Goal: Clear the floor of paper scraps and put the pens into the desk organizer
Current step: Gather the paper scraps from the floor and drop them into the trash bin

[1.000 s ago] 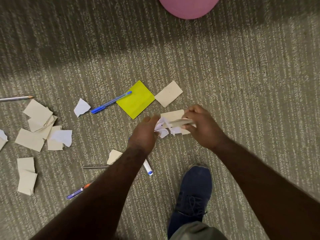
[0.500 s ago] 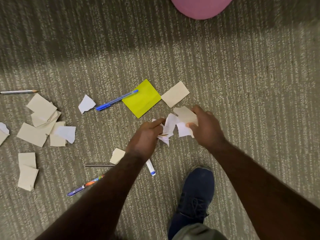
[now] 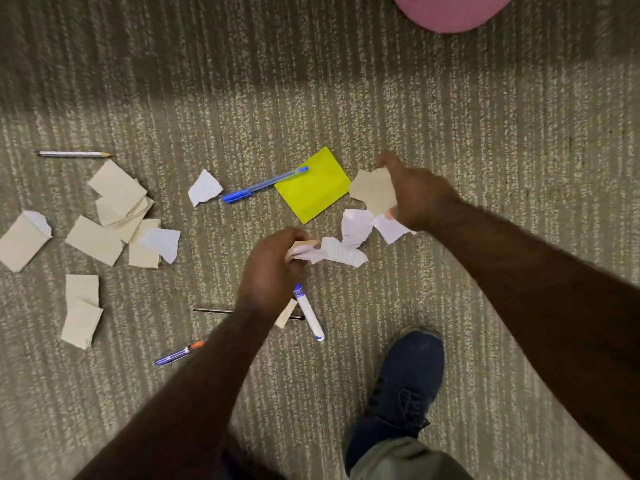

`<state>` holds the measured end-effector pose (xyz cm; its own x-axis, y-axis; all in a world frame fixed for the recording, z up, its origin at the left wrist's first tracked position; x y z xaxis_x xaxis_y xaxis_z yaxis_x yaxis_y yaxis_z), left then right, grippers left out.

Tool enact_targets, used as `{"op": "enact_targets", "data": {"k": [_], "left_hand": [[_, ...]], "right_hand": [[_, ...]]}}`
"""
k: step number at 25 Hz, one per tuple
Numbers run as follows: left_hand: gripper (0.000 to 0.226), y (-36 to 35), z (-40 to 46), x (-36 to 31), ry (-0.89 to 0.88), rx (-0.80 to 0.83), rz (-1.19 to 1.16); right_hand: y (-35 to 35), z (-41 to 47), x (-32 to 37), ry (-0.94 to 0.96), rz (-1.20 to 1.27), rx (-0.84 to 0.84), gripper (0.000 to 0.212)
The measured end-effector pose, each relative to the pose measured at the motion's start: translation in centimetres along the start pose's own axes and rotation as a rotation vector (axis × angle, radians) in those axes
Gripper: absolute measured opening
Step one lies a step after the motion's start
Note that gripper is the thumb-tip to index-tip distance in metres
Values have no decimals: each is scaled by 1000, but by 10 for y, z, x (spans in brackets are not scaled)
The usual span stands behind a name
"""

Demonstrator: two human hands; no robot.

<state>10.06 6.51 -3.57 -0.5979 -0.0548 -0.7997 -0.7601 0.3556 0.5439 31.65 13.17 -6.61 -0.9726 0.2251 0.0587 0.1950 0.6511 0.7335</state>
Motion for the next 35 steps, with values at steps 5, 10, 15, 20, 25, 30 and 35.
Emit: {"op": "enact_targets", "data": {"k": [5, 10, 15, 20, 25, 30, 35], "left_hand": [[37, 34, -56, 43, 204, -52, -25], [73, 22, -98, 73, 292, 165, -7], [72, 4, -93, 69, 294, 224, 133], [53, 14, -81, 64, 310, 128, 204], [39, 22, -70, 63, 230, 116, 193], [26, 45, -72, 69, 269, 22, 77], [46, 110, -74, 92, 320, -270, -9]], "right_hand": [[6, -4, -6, -17, 93, -91, 51], [7, -46, -34, -82, 347, -200, 43], [-23, -95, -15, 42, 405, -103, 32], [-62, -103, 23, 114, 244, -93, 36], [-74, -91, 48, 61, 277, -185, 34], [-77, -88, 50, 34, 284, -225, 26], [-61, -112, 48, 69, 658, -318, 16]]}}
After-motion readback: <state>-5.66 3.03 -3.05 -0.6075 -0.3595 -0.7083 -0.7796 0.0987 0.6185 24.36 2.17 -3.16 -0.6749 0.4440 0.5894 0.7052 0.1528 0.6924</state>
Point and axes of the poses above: each hand's wrist, its own z-axis towards the middle knuckle, its own y-axis out of the back of the hand, x = y × z, the point moved 9 cm from there along z, towards the middle knuckle, and after that the axes turned 9 degrees about -y, right-handed, at the moved point
